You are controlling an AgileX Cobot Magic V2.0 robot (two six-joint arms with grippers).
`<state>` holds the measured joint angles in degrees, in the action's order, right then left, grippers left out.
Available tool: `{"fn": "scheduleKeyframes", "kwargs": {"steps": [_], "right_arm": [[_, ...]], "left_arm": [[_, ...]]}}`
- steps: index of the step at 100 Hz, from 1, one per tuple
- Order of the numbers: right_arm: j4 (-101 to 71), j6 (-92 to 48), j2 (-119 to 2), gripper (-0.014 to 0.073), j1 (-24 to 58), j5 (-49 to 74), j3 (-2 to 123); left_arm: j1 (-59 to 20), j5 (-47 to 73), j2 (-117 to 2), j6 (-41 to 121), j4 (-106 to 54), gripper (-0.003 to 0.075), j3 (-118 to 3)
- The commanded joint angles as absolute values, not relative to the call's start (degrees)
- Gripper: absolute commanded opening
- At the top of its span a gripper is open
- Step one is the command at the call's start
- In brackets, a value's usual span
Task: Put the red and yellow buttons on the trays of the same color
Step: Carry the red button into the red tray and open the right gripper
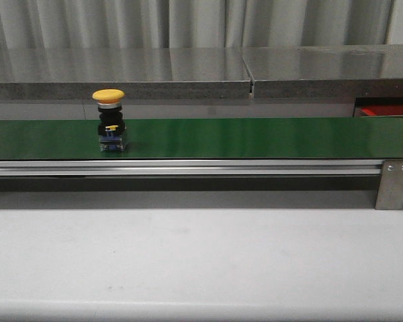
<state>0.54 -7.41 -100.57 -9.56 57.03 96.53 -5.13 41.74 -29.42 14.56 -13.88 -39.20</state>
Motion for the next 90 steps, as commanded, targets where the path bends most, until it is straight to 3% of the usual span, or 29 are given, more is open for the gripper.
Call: {"fn": "scheduleKeyframes", "kwargs": {"steps": [1, 90], "right_arm": [[-0.9, -7.3, -99.7, 0.0099, -11.4, 53.7, 98.2], [-3.2, -7.3, -114.9, 0.0099, -13.4, 37.5, 98.2]], "left_arm": [[-5.7, 38.0, -29.5, 13.9, -15.0, -0.0020, -40.7], [-5.7, 38.0, -29.5, 13.9, -15.0, -0.0020, -40.7]]}}
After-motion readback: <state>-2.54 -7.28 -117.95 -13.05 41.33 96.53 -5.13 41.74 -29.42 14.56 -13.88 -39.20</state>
